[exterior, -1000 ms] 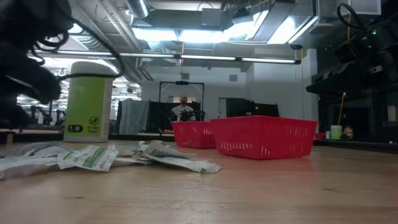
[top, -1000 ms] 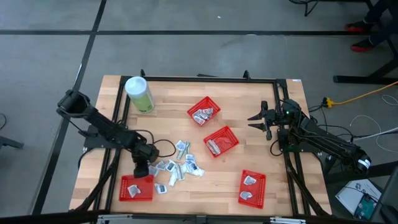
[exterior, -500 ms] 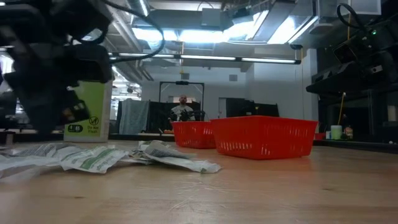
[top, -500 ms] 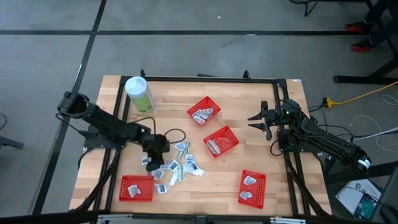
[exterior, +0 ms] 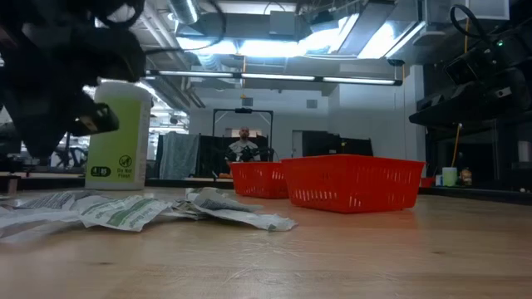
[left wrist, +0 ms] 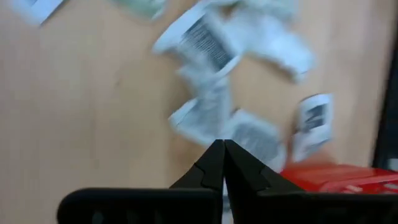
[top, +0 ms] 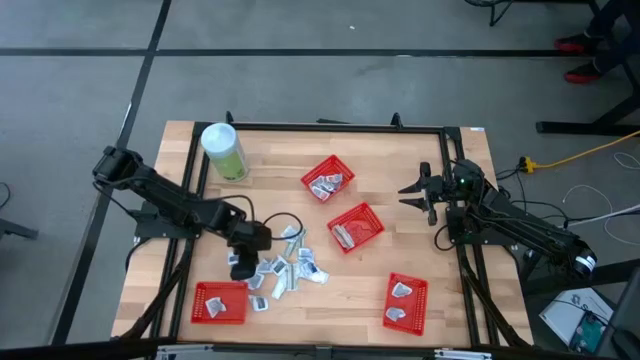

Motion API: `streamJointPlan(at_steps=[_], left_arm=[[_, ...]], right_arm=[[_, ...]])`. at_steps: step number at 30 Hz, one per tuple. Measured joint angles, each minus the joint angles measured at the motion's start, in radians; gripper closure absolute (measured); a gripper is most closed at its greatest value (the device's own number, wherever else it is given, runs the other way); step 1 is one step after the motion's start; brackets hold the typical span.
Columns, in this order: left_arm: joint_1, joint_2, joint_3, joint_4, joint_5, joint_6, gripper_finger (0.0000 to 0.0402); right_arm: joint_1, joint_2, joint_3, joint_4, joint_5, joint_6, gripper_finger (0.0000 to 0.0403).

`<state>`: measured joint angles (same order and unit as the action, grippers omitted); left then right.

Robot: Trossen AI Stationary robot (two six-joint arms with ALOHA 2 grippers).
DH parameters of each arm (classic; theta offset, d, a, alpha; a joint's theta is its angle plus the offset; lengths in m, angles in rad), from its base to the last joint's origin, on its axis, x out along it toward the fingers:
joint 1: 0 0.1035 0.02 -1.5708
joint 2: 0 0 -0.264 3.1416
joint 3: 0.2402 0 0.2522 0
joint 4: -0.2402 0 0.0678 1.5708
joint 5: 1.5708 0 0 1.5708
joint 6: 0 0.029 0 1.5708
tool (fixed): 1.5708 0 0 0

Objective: Pick & Place First Aid Supplies
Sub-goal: Put the gray towelette pad into the red container

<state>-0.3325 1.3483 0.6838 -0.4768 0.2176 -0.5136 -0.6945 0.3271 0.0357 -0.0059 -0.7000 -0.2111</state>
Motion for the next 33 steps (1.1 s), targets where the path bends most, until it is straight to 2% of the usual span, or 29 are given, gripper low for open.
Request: streamJointPlan(at_steps=[3,8,17,22,27,33], left_arm=[[-0.023,0.000,0.000,0.068,-0.014,0.049,0.0396],[-0.032,0.000,0.000,0.088,-0.125,0.074,0.0386],[-0.043,0.116,0.000,0.140,-0.134,0.099,0.0307],[-0.043,0.177,0.000,0.168,-0.137,0.116,0.0283],[-0.043,0.203,0.004,0.171,-0.138,0.117,0.0289],[-0.043,0.197,0.001,0.167,-0.156,0.117,0.0345]], right_arm=[[0.000,0.000,0.000,0.000,0.000,0.000,0.0276],[0.000,0.000,0.000,0.000,0.000,0.000,0.0276],[0.000,0.000,0.000,0.000,0.000,0.000,0.0276],[0.000,0.000,0.000,0.000,0.000,0.000,0.0276],[0.000,0.000,0.000,0.000,0.000,0.000,0.0276],[0.000,0.000,0.000,0.000,0.000,0.000,0.0276]])
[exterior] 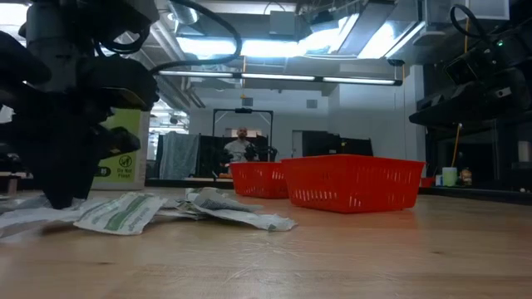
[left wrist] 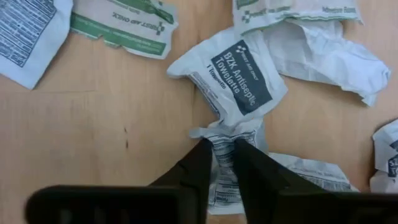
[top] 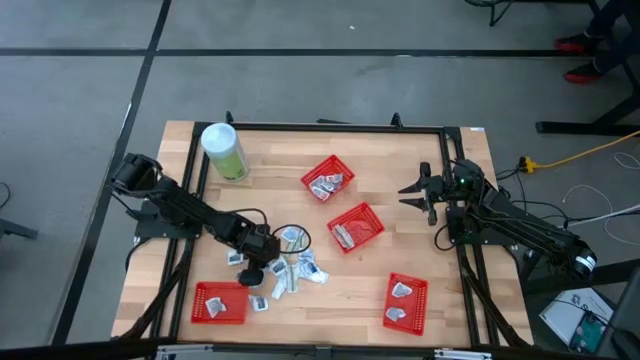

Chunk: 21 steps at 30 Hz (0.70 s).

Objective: Pick & Place First Aid Supplies
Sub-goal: Put the gray towelette pad into the red container

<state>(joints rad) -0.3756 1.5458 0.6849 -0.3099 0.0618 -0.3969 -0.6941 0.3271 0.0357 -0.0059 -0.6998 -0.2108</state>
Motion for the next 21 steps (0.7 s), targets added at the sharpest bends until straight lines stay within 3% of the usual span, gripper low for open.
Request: streamJointPlan(at_steps=[5,21], left_arm=[[-0.002,-0.022,-0.002,-0.003,-0.026,-0.002,0.0393],[-0.014,-0.164,0.076,0.001,-0.258,-0.008,0.0391]], right_arm=[[0.000,0.000,0.000,0.000,0.000,0.000,0.0276],[0.000,0.000,0.000,0.000,0.000,0.000,0.0276]])
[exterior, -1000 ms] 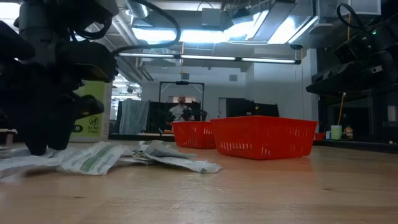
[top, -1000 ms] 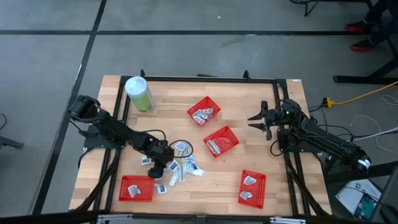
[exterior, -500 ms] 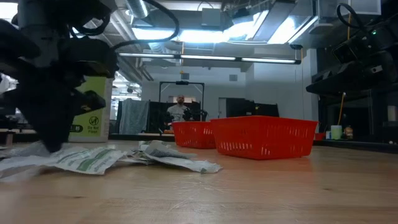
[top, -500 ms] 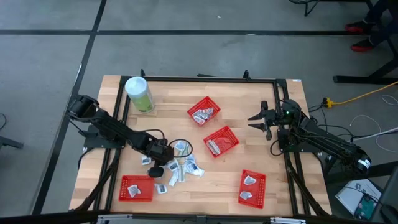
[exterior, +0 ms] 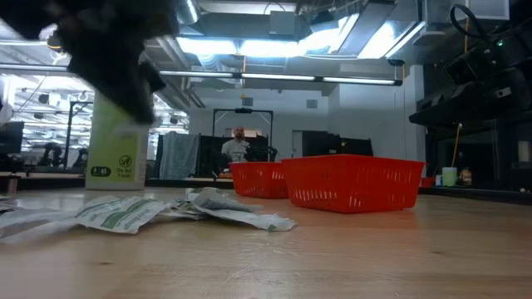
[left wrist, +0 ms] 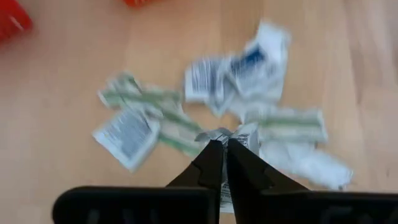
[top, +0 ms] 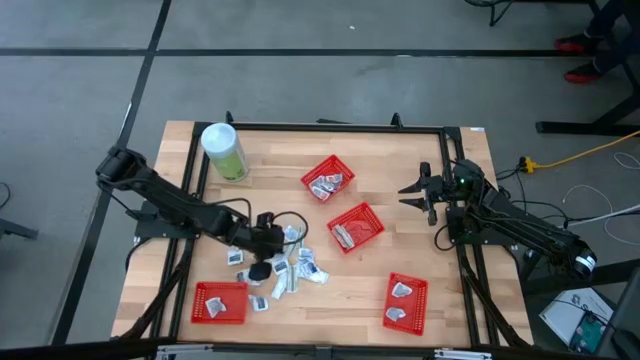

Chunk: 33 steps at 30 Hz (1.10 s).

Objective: Pick & Place First Aid Supplies
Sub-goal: Put the gray towelette pad into the red container

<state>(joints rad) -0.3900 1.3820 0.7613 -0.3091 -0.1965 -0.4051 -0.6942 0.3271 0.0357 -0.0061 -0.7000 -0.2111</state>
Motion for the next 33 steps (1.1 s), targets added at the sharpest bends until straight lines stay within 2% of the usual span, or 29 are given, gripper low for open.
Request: streamJointPlan(at_steps=[5,12,25,33], left_arm=[[-0.036,-0.050,0.035,0.018,-0.130,0.000,0.0393],[-0.094,-0.095,0.038,0.127,-0.273,0.014,0.0390],[-0.205,-0.100,0.038,0.165,-0.276,-0.088,0.0390],[-0.318,-0.100,0.038,0.162,-0.224,-0.198,0.0392]], right_arm=[[0.000,0.000,0.000,0.000,0.000,0.000,0.0276],[0.000,0.000,0.000,0.001,0.000,0.000,0.0276],[0.000,0.000,0.000,0.000,0.000,0.000,0.0276],[0.000,0.000,0.000,0.000,0.000,0.000,0.0276]])
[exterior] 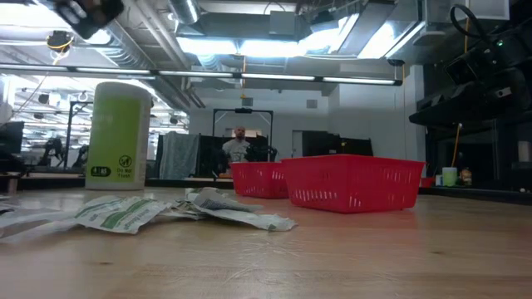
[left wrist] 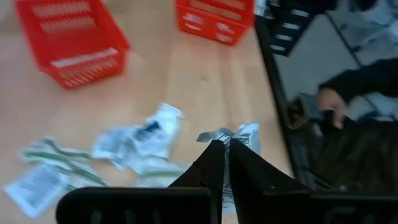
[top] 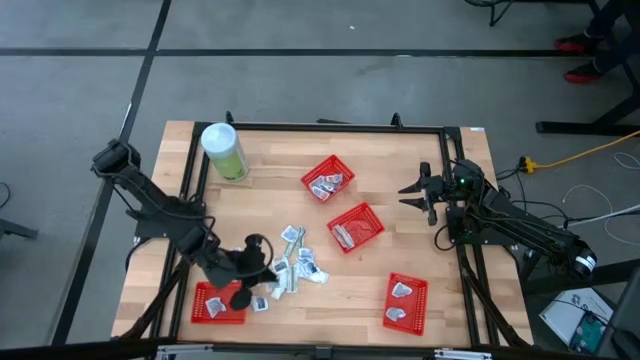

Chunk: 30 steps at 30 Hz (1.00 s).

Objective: Pick & Place First Aid Supplies
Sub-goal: Put the gray towelette pad into the red container

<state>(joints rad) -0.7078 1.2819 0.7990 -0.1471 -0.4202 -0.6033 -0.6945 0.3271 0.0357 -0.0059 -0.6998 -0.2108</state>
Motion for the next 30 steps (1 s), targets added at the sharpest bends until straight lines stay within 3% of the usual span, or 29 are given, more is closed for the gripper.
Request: streamJointPlan(at_steps=[10,24,30], left_arm=[[-0.143,0.000,0.000,-0.043,0.076,-0.176,0.0391],[-0.301,0.000,0.000,-0.286,0.110,-0.568,0.0392],[-0.326,0.000,0.000,-0.394,0.182,-0.721,0.0388]], right_arm=[[0.000,0.000,0.000,0.000,0.000,0.000,0.0276],[0.000,0.000,0.000,0.000,0.000,0.000,0.0276],[0.000,0.000,0.000,0.000,0.000,0.000,0.0276]])
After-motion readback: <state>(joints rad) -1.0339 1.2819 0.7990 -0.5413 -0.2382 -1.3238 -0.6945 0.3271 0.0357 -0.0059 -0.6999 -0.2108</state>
